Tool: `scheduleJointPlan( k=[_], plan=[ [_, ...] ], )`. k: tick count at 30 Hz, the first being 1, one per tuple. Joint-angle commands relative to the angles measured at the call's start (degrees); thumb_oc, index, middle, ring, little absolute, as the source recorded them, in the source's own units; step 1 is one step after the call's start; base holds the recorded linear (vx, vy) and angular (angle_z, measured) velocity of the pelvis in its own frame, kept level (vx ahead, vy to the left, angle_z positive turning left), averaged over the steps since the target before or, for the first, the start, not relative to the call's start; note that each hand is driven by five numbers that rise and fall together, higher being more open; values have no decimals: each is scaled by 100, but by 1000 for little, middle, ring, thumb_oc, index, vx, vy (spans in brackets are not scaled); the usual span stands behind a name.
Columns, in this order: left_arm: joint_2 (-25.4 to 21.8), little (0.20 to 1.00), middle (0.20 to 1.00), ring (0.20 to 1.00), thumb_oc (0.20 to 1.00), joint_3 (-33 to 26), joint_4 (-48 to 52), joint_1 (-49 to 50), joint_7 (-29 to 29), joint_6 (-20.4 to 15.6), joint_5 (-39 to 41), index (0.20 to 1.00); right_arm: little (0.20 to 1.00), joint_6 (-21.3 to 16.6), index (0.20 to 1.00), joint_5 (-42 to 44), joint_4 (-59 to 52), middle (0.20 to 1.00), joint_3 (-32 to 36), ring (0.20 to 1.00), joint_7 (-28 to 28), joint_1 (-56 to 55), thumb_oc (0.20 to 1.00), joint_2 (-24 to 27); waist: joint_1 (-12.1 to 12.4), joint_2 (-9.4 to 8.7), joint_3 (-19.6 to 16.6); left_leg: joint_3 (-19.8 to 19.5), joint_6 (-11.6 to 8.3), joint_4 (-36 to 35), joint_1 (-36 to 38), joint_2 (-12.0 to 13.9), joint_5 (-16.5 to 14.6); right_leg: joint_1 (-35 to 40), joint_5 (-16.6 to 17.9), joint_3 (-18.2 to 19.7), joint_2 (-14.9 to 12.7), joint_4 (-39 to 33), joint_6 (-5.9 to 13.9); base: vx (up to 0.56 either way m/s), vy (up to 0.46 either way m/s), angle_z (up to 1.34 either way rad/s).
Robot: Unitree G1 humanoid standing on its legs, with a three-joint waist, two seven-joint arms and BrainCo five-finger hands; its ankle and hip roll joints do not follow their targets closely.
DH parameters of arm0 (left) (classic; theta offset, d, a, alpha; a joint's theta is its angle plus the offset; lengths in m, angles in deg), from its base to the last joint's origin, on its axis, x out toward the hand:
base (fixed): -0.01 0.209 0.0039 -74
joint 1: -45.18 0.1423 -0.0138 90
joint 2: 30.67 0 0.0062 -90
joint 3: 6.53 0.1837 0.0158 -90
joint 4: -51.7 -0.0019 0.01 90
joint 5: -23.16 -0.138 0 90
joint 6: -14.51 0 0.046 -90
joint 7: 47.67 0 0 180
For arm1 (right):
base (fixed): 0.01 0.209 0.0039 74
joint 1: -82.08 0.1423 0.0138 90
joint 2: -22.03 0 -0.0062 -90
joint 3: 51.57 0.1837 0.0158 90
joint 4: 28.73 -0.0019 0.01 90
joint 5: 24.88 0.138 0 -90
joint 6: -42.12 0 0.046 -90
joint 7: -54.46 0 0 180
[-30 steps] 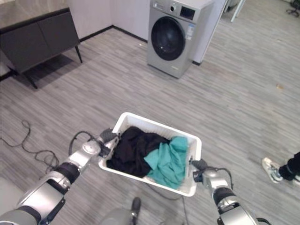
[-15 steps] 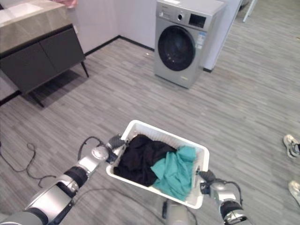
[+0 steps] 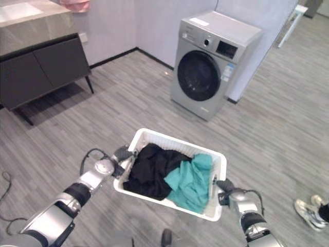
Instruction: Grab the laundry basket,head to the washer,open it,put in the laundry and shut it.
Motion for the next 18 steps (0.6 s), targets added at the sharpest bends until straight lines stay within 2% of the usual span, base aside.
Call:
scheduleJointPlan(
  k=[1,3,4,5,6,9,12,14,16,18],
  plan=[
    [-316,200,200,200,200,-252,-162,-533,-332,-240,198,200,200,-390,200,486,-616,200,142,200,-272,-133,200,529,190,258,-216,76,-161,-1720,511,148,294,9,190,-604,89,-208,1133,151,-5,-48],
    [-303,200,200,200,200,-246,-130,-518,-337,-264,215,200,200,-414,200,440,-641,200,150,200,-257,-152,200,501,300,273,-180,62,-208,-2610,352,24,406,180,101,-614,78,-211,1175,261,15,-53],
    [-297,200,200,200,200,-239,-133,-511,-337,-282,230,200,200,-438,200,408,-606,200,126,200,-258,-126,200,481,381,322,-163,-32,-249,-3204,309,-66,598,317,47,-595,129,-225,1189,386,60,-35],
    [-294,200,200,200,200,-232,-116,-492,-321,-279,245,200,200,-464,200,356,-560,200,92,200,-266,-104,200,426,485,417,-190,-253,-330,-4059,357,-201,926,436,-44,-550,229,-221,1200,299,47,-39],
    [-294,200,200,200,200,-232,-116,-491,-321,-279,245,200,200,-465,200,355,-558,200,91,200,-267,-104,200,425,482,409,-177,-250,-328,-4098,391,-213,944,453,-51,-554,219,-220,1202,302,44,-70],
    [-309,200,200,200,200,-238,-126,-414,-304,-287,315,200,200,-515,200,320,-330,200,2,200,-263,19,200,325,673,493,-137,-593,-358,-4900,214,-419,1093,713,-334,-366,347,-86,1139,305,38,-73],
    [-331,200,200,200,200,-227,-148,-375,-288,-291,329,200,200,-541,200,317,-195,200,-49,200,-253,142,200,243,744,534,-108,-725,-381,-5067,133,-491,1161,859,-471,-212,422,-21,1103,279,53,-5],
    [-386,200,200,200,200,-237,-197,-301,-262,-285,264,200,200,-531,200,259,-213,200,-118,200,-255,219,200,160,791,591,-233,-816,-319,-4963,269,-554,1244,1029,-663,21,497,-11,1106,409,131,-31],
    [-409,200,200,200,200,-201,-282,-308,-241,-302,213,200,200,-564,200,258,-205,200,-85,200,-244,260,200,141,794,609,-349,-1004,-298,-4838,351,-602,1342,1167,-812,232,471,44,1129,338,157,-19],
    [-431,200,200,200,200,-179,-294,-306,-239,-314,197,200,200,-574,200,273,-230,200,-57,200,-242,226,200,112,818,566,-411,-1084,-262,-4700,357,-672,1294,1235,-837,324,394,87,1161,341,171,-22]
  ],
)
